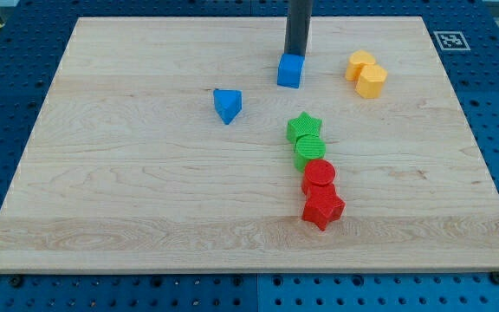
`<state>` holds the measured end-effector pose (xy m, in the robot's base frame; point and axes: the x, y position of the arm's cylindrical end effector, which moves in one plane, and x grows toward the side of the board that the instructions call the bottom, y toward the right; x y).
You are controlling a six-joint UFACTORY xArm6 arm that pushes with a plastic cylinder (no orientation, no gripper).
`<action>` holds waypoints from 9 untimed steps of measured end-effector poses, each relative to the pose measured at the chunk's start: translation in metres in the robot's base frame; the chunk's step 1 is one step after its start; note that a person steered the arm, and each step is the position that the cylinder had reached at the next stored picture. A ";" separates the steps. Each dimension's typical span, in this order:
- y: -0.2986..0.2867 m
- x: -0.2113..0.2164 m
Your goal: Move the blue cube to the top of the blue triangle
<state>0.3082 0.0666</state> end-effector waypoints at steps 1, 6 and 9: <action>0.017 0.004; -0.068 0.011; -0.111 0.000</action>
<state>0.3079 -0.0447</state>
